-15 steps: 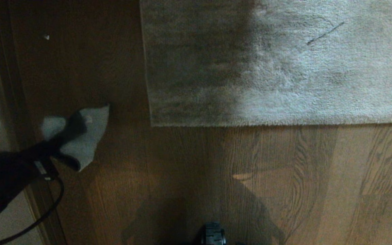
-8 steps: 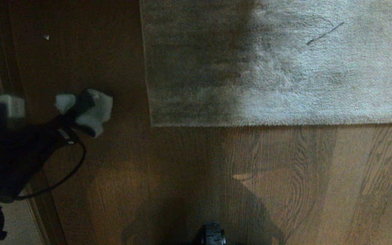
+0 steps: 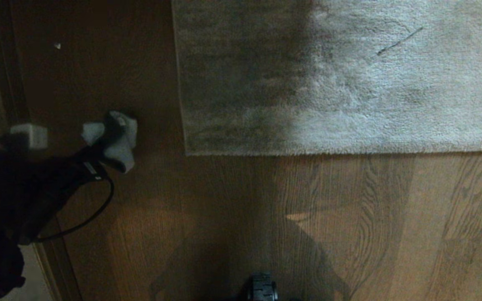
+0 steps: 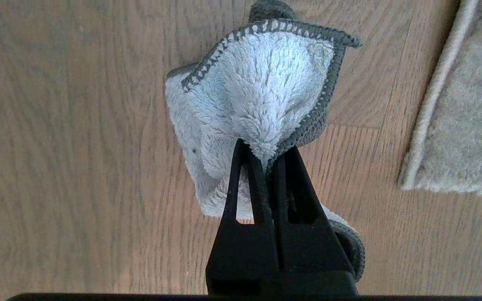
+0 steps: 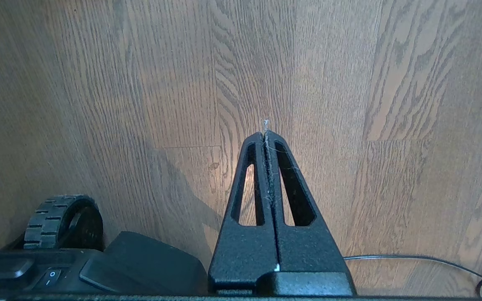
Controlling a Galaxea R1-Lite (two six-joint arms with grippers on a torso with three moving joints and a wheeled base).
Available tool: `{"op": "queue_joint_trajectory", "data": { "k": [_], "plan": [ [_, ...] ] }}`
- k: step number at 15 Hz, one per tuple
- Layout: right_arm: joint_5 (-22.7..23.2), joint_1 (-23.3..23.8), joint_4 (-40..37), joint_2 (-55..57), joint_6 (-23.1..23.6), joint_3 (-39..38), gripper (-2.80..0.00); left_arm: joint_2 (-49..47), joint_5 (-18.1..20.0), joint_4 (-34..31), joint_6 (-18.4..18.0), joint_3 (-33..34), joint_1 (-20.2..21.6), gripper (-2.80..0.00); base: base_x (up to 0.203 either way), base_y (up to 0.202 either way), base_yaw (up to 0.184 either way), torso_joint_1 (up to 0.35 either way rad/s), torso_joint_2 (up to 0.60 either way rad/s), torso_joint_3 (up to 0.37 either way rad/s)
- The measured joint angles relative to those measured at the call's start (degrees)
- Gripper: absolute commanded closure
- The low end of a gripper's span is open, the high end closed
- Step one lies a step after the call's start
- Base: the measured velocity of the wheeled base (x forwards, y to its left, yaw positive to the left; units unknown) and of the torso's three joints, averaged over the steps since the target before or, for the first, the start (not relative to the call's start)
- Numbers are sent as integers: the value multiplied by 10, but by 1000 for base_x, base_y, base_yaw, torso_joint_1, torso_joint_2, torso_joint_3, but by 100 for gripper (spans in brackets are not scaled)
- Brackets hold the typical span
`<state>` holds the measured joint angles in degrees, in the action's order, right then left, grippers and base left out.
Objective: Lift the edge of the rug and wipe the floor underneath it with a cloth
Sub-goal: Put down the rag
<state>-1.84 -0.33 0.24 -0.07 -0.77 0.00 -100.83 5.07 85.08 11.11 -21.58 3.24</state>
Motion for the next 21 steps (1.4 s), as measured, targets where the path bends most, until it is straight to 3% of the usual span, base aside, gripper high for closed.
{"op": "queue_joint_trajectory", "data": {
  "k": [1, 2, 21],
  "plan": [
    [0, 0, 0, 0, 0, 0, 0, -4, 5, 1, 0, 0, 0, 0, 0, 0, 0, 0, 0, 0],
    [0, 0, 0, 0, 0, 0, 0, -6, 9, 1, 0, 0, 0, -280, 0, 0, 0, 0, 0, 0],
    [0, 0, 0, 0, 0, 0, 0, 36, 3, 2, 1, 8, -5, -280, 0, 0, 0, 0, 0, 0]
  ]
}}
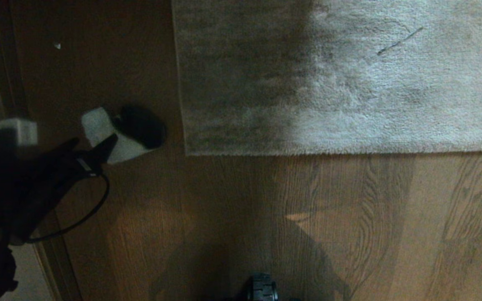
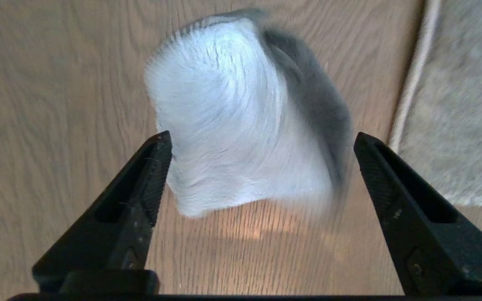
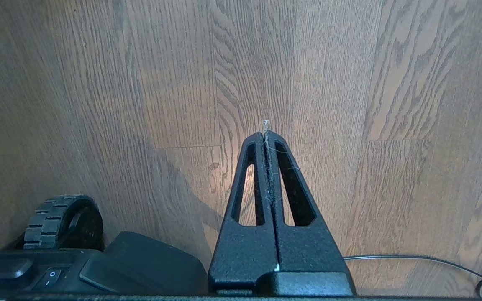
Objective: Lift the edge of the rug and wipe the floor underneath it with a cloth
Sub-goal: Put down the rag
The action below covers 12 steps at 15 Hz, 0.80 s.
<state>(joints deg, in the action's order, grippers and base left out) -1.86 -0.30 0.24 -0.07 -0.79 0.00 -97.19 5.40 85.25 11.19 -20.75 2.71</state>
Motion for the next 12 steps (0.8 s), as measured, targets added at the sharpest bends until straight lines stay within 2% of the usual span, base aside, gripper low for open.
{"op": "queue_joint_trajectory", "data": {
  "k": [4, 12],
  "plan": [
    [0, 0, 0, 0, 0, 0, 0, 34, -2, -1, -1, 25, 1, -280, 0, 0, 0, 0, 0, 0],
    [0, 0, 0, 0, 0, 0, 0, 106, -15, -1, -11, 122, 11, -280, 0, 0, 0, 0, 0, 0]
  ]
}}
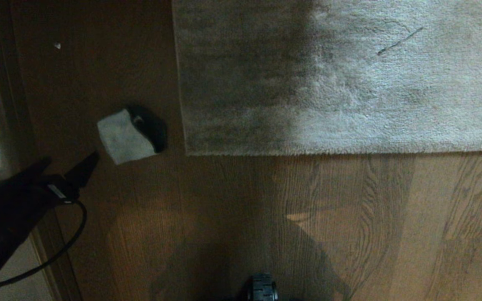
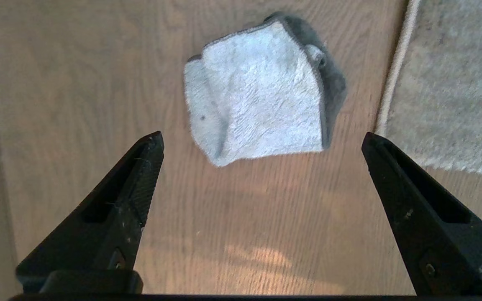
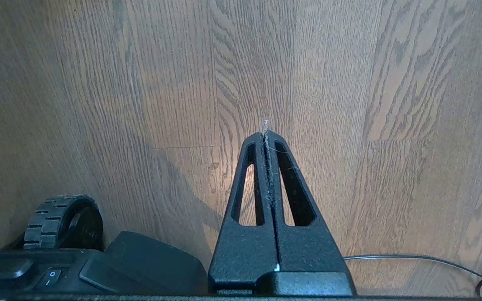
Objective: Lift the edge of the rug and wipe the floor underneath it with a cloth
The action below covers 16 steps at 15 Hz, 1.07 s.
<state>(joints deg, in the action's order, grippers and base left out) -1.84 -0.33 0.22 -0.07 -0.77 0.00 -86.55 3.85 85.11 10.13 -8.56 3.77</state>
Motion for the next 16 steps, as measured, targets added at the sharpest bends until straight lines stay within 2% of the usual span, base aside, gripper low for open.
{"op": "queue_joint_trajectory", "data": {
  "k": [1, 2, 11, 16],
  "plan": [
    [0, 0, 0, 0, 0, 0, 0, 5, 0, 0, -1, 5, 4, -280, 0, 0, 0, 0, 0, 0],
    [0, 0, 0, 0, 0, 0, 0, 9, 0, 0, -2, 9, 7, 0, 0, 0, 0, 0, 0, 0],
    [0, 0, 0, 0, 0, 0, 0, 42, 1, -6, -2, 33, 18, 0, 0, 0, 0, 0, 0, 0],
    [0, 0, 0, 0, 0, 0, 0, 83, 2, -62, -12, 48, 17, 0, 0, 0, 0, 0, 0, 0]
  ]
}}
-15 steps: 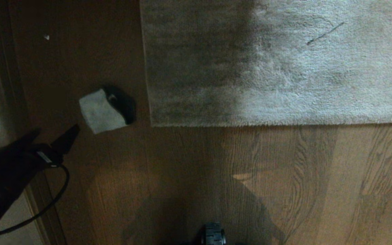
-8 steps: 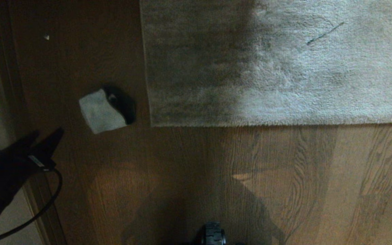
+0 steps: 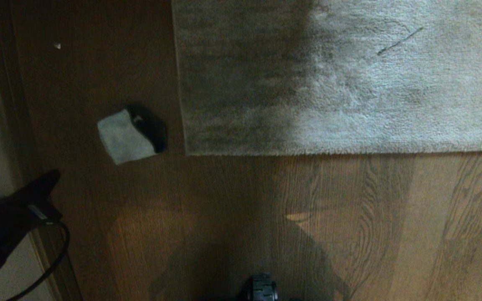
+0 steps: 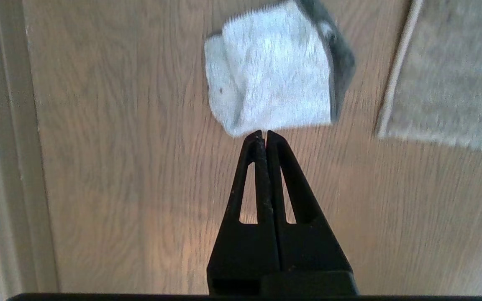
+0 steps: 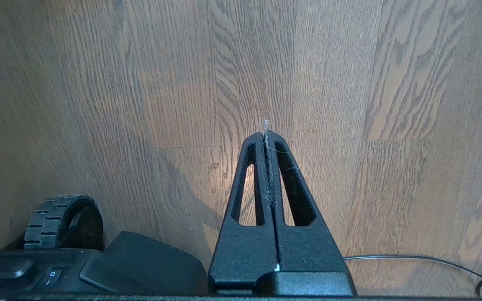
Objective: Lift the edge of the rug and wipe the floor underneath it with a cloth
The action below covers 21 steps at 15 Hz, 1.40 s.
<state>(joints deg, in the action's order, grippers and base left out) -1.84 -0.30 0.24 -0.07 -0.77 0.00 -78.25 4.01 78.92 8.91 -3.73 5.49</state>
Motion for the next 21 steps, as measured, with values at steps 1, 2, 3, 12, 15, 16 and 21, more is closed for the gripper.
{"op": "queue_joint_trajectory", "data": {
  "k": [1, 2, 3, 12, 15, 16, 21],
  "plan": [
    [0, 0, 0, 0, 0, 0, 0, 9, 1, -10, -15, 7, 0, 0, 0, 0, 0, 0, 0, 0],
    [0, 0, 0, 0, 0, 0, 0, 17, 4, -15, -23, 18, -1, 0, 0, 0, 0, 0, 0, 0],
    [0, 0, 0, 0, 0, 0, 0, 26, 5, -22, -29, 27, -2, 0, 0, 0, 0, 0, 0, 0],
    [0, 0, 0, 0, 0, 0, 0, 299, 7, -383, -100, 38, -9, 0, 0, 0, 0, 0, 0, 0],
    [0, 0, 0, 0, 0, 0, 0, 440, 6, -555, -113, 38, -24, 0, 0, 0, 0, 0, 0, 0],
    [0, 0, 0, 0, 0, 0, 0, 489, 5, -614, -115, 38, -29, 0, 0, 0, 0, 0, 0, 0],
    [0, 0, 0, 0, 0, 0, 0, 655, -17, -773, -118, 37, -47, 0, 0, 0, 0, 0, 0, 0]
  ]
}}
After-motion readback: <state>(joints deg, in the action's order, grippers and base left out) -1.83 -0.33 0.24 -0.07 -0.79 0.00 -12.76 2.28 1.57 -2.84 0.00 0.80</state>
